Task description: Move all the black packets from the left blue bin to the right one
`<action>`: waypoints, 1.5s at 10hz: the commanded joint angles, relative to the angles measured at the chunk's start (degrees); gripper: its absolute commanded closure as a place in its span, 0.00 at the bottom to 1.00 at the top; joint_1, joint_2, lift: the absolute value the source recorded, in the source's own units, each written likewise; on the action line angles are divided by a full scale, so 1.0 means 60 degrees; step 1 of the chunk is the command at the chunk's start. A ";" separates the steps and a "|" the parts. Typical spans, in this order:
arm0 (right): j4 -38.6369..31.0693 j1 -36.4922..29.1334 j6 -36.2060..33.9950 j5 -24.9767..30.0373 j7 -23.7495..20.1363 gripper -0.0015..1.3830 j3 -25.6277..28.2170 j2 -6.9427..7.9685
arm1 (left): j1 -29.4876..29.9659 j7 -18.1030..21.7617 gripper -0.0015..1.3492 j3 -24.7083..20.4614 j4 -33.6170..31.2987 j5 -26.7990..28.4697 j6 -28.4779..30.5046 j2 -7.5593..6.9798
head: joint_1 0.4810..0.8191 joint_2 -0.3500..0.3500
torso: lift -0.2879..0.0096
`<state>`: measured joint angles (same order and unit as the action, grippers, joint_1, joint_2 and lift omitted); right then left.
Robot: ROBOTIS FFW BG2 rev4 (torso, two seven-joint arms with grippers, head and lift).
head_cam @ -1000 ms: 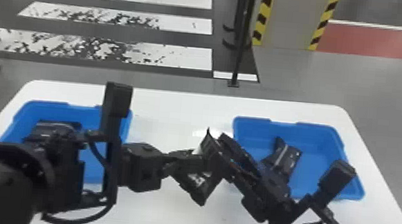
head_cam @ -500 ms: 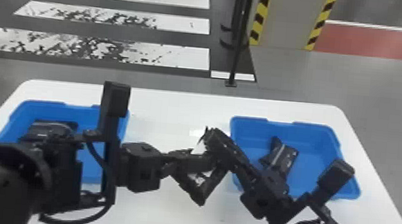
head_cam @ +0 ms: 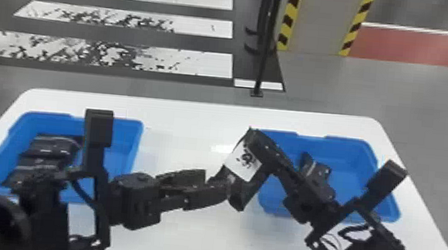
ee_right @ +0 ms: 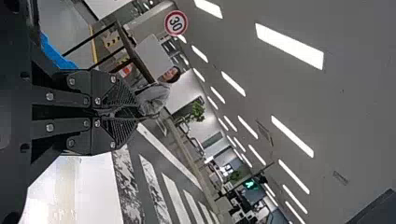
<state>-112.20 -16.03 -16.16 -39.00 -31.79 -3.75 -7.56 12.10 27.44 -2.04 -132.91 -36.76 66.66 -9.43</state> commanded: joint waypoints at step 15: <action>0.0384 -0.1687 0.2576 0.2997 0.1681 0.08 0.2224 0.0572 | 0.4076 -0.0062 0.12 -0.4497 -0.2517 0.1632 -0.4080 0.1235 | 0.63 0.52 | 0.50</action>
<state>-107.93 -23.63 -1.77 -21.63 -21.79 9.55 -4.76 36.32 27.07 -28.75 -147.97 -27.59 42.19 -1.90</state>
